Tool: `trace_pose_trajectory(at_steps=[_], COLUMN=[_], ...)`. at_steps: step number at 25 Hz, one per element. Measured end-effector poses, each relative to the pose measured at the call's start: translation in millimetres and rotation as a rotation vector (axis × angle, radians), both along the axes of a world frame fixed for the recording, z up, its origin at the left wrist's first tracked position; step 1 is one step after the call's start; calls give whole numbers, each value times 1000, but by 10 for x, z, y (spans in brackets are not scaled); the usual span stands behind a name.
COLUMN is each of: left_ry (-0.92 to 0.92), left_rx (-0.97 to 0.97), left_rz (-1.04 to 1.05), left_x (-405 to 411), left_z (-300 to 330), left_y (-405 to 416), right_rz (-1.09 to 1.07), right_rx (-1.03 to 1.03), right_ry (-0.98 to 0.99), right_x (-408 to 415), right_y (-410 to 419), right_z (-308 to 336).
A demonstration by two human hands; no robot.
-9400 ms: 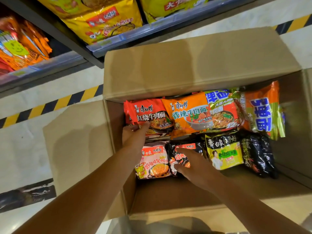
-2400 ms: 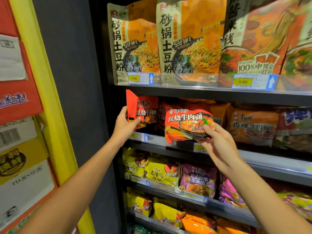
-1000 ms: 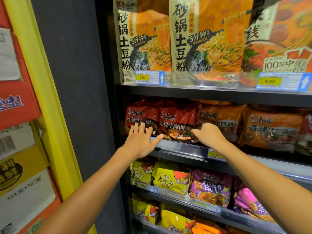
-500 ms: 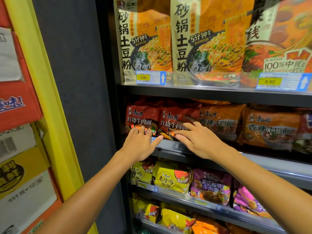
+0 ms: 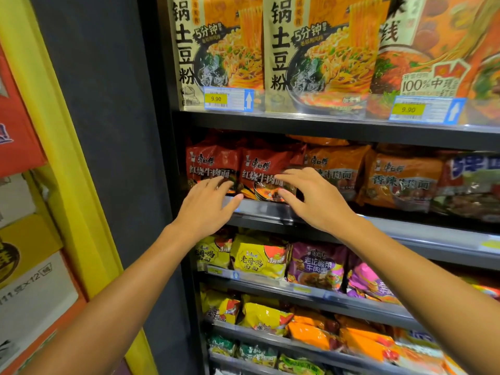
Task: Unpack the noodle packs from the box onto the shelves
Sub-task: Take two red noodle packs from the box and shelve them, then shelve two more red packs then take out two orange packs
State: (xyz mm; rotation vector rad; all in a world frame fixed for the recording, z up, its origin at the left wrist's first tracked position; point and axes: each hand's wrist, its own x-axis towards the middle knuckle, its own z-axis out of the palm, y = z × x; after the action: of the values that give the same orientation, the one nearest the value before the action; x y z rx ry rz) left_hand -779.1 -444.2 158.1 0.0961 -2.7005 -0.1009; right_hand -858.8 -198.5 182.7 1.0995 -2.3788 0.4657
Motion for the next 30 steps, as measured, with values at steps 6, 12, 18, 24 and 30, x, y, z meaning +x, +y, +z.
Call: trace_pose_trajectory(at_steps=[6,12,18,24,30], left_ry=[131,119,76,-27,-177], left_rx=[-47,-162,-177,-217,-253], left_rz=[-193,-421,-590,-808,-1023], left_x=[137,219,482,1119,1918], left_z=[-53,-146,-294,-691,-1230], left_y=[373,1290,2628,4659,6619], right_rz=[-108,-267,-408,-607,-872], right_rx=[-1,32,43,107,138], right_ry=[-86,-65,-142,-235,-408], right_x=[288,778,1475,2666,4070], right_y=[554,1631,2984,4841,6611], right_z=[-251,-613,-794,-1206,-1610])
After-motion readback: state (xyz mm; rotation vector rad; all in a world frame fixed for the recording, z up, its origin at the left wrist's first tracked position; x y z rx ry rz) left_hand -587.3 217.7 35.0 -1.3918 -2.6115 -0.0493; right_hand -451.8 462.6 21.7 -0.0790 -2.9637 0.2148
